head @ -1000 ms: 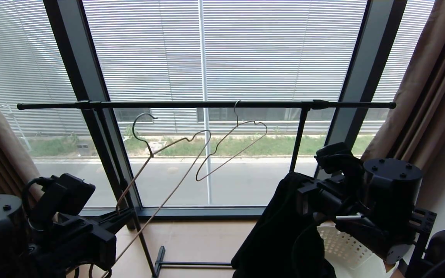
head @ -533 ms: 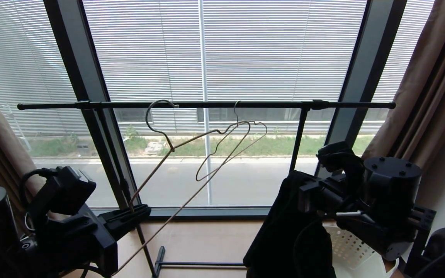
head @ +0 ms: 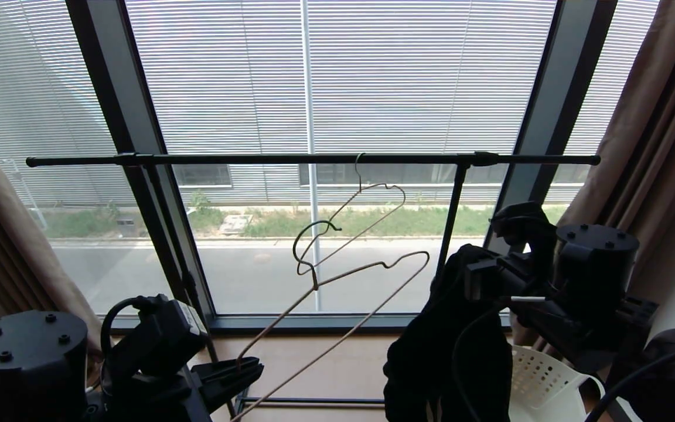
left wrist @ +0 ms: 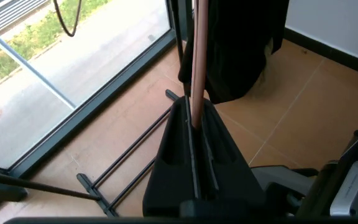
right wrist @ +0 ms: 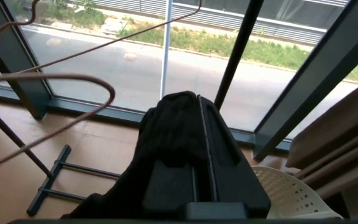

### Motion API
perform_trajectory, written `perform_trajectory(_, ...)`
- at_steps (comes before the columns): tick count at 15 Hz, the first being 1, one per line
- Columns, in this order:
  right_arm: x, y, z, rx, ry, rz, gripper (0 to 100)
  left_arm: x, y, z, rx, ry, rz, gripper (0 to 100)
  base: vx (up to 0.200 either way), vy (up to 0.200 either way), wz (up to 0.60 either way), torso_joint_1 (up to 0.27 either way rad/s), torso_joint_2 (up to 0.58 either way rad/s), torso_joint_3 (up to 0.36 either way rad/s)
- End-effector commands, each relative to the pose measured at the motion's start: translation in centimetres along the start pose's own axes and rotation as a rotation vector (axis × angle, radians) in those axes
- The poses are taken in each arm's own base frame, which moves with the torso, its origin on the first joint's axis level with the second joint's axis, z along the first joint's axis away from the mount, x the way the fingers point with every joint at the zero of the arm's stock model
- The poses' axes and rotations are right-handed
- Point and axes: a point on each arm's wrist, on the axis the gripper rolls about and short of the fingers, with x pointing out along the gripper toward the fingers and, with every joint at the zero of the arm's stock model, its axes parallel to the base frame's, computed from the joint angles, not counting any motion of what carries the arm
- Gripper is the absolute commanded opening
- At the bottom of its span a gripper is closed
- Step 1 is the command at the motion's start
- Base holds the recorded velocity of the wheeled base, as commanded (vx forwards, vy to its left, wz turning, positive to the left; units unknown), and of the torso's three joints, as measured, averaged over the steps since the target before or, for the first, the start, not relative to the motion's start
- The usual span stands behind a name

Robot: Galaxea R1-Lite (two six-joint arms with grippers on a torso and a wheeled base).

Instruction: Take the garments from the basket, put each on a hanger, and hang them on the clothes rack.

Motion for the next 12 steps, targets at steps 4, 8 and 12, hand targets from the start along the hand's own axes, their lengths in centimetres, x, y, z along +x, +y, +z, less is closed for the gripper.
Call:
perform_trajectory(4, 1.1, -1.2, 0.2, -0.005, -0.004, -0.076, 0, 0.5, -0.7, -0.7, 0.023, 0.042, -0.041, 0, 0.000, 0.000, 0.00, 0.000, 0.00, 0.000)
perform_trajectory(8, 2.3, -1.0, -0.4, -0.011, 0.014, -0.146, 0, 0.8, -1.4, -1.1, 0.031, 0.064, -0.076, 0, 0.000, 0.000, 0.00, 0.000, 0.00, 0.000)
perform_trajectory(12, 2.7, -0.7, -0.8, -0.016, -0.002, -0.151, 0, 1.5, -1.8, -1.2, 0.039, 0.084, -0.103, 0, 0.000, 0.000, 0.00, 0.000, 0.00, 0.000)
